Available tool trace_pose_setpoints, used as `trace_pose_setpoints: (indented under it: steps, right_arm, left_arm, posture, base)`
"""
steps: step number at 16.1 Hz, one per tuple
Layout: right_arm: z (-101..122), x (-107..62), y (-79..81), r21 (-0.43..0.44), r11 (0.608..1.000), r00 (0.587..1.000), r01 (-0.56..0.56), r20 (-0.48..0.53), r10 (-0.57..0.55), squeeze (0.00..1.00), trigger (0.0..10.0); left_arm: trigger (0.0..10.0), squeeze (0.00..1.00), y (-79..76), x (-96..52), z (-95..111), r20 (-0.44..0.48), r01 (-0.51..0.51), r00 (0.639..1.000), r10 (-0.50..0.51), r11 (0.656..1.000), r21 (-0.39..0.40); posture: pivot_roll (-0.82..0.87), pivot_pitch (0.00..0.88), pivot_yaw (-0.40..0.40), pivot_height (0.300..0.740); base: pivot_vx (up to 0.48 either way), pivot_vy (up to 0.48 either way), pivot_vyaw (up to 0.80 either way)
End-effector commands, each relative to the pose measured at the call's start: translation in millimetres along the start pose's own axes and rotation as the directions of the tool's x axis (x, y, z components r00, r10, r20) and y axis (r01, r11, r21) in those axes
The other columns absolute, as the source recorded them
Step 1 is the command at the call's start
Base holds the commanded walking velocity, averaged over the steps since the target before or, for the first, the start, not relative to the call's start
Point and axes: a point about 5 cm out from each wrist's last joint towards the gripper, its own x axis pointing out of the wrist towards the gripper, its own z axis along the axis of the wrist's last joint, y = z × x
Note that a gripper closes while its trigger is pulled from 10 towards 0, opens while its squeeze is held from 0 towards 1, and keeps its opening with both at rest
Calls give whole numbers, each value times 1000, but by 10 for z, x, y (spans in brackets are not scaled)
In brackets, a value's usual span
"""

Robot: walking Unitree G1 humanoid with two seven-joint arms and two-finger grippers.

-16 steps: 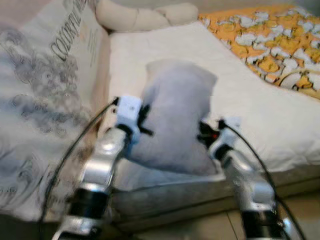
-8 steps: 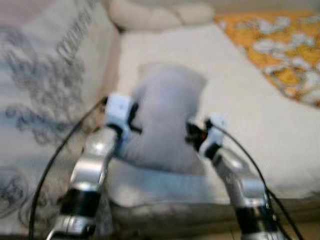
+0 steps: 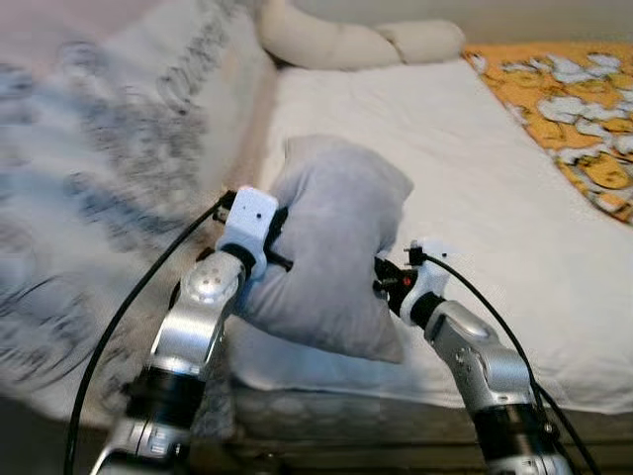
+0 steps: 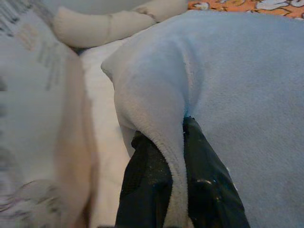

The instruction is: Clean up the room

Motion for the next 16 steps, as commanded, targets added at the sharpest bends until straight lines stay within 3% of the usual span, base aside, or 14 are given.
trace_pose_setpoints:
  steps: [1, 2, 4, 8, 9, 11, 14, 16]
  right_arm:
    - [45, 34, -25, -13, 1000, 1000, 6, 20, -5, 0, 10000]
    - [57, 52, -85, -15, 999, 999, 46, 28, -45, 1000, 10000]
    - [75, 65, -272, -19, 987, 986, 159, 53, -158, 1000, 10000]
    - [71, -30, -338, 6, 987, 983, 158, 89, -158, 1000, 10000]
    - [53, -98, -363, -37, 988, 985, 148, 99, -144, 1000, 10000]
    - [74, -171, -356, -32, 995, 988, 91, 130, -86, 1000, 10000]
    - [106, -222, -301, -70, 997, 992, 33, 122, -24, 1000, 10000]
    - [165, -270, -143, -130, 985, 985, -115, 116, 130, 1000, 10000]
  left_arm:
    - [10000, 0, 13, 67, 164, 68, 9, 998, -12, 999, 42]
    - [10000, 0, 21, 121, 196, 76, 13, 997, -17, 999, 45]
    - [10000, 0, 6, 291, 231, 85, 27, 996, -35, 996, 90]
    - [10000, 0, 15, 444, 230, 72, 2, 997, -10, 994, 110]
    - [10000, 0, 41, 498, 215, 63, -38, 998, 31, 994, 104]
    - [10000, 0, 82, 534, 110, 28, -100, 995, 99, 992, 72]
    - [10000, 0, 197, 513, -34, -33, -213, 976, 214, 977, 19]
    - [10000, 0, 347, 474, -108, -51, -324, 945, 324, 946, 15]
  posture:
    - [-56, 0, 64, 740]
    - [-57, 0, 68, 740]
    - [-66, 0, 83, 740]
    - [-89, 0, 99, 740]
    - [-94, 0, 102, 740]
    - [-102, 0, 105, 740]
    - [-113, 0, 108, 740]
    - [-117, 0, 105, 740]
  base:
    - [0, 0, 0]
    - [0, 0, 0]
    - [0, 0, 0]
    - [0, 0, 0]
    - [0, 0, 0]
    - [0, 0, 0]
    - [0, 0, 0]
    - [0, 0, 0]
